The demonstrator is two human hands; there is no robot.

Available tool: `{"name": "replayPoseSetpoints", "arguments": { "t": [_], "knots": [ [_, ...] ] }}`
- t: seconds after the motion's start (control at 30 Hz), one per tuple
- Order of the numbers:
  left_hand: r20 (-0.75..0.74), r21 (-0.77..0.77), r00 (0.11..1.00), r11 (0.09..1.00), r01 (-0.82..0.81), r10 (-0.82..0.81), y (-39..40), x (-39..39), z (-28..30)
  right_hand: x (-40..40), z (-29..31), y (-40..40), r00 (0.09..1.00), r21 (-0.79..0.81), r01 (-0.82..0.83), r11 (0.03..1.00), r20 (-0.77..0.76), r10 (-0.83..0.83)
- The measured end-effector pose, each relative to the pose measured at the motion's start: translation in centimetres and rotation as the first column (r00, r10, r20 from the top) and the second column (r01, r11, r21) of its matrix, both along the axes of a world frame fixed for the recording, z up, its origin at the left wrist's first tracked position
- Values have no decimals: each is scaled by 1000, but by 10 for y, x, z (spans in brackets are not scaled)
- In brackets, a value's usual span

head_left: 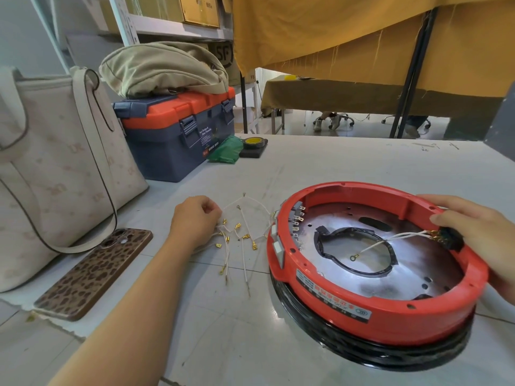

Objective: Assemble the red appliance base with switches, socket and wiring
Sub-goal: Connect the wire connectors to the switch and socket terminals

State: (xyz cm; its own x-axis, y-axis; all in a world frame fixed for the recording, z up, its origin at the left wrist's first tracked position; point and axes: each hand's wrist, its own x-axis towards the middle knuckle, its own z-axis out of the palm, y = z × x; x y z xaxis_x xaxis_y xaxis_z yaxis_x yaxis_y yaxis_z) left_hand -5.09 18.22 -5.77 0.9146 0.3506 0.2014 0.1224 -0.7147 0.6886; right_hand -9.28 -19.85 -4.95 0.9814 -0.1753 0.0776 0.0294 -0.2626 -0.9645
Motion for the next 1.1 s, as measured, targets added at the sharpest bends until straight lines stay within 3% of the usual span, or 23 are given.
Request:
{"name": "replayPoseSetpoints", "arguments": {
  "t": [0.2, 0.4, 0.47, 0.57, 0.7, 0.77, 0.93, 1.1],
  "knots": [
    [212, -265, 977, 962, 64, -6, -2, -3, 6, 1, 0, 1, 1000, -4, 5, 1000, -8, -5],
    [225, -533, 973, 829, 169, -54, -2, -8, 12, -1, 0, 0, 1000, 8, -5, 1000, -6, 5],
    [247, -642, 967, 736, 213, -64, -3, -10, 15, -1, 0, -1, 1000, 9, -7, 1000, -3, 7],
    [321, -789, 941, 521, 326, -103, -4, -14, 23, -1, 1, 0, 1000, 9, -10, 1000, 0, 10],
    [436, -853, 881, 227, 470, -186, -7, -20, 29, -2, 3, 2, 1000, -15, -10, 1000, 0, 10],
    [463, -861, 861, 124, 493, -210, -12, -23, 31, -4, 5, 3, 1000, -13, -9, 1000, -10, 9],
    [519, -852, 842, -18, 523, -149, -18, -28, 45, -8, 12, 9, 1000, -34, -16, 999, -21, 15],
    [548, -836, 820, -68, 545, -166, -30, -35, 66, -9, 13, 10, 1000, -39, -11, 999, -17, 10]
  ]
}}
